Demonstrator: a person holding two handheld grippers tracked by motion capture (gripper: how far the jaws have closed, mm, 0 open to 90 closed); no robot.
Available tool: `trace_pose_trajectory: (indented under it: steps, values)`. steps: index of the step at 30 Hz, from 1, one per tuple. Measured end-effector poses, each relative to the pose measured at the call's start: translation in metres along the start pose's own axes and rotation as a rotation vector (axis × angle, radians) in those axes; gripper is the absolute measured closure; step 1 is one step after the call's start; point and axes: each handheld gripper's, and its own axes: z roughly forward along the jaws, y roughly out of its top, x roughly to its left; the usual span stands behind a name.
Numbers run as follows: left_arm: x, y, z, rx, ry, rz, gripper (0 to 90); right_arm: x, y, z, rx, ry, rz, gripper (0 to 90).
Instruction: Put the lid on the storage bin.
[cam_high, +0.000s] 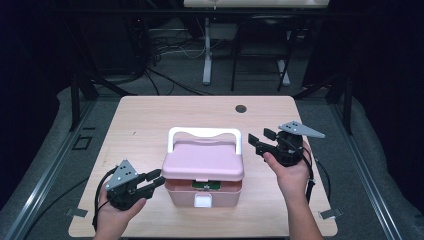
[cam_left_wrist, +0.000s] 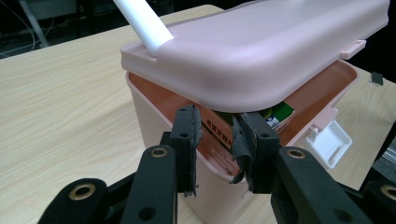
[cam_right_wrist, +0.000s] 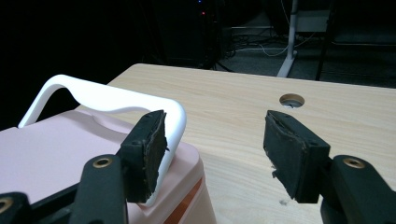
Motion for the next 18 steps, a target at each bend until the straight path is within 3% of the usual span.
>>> trace_pose_trajectory:
  steps: [18]
  values:
    - [-0.004, -0.016, 0.002, 0.047, -0.013, 0.007, 73.1, 0.001, -0.001, 0.001, 0.005, 0.004, -0.002, 38.4]
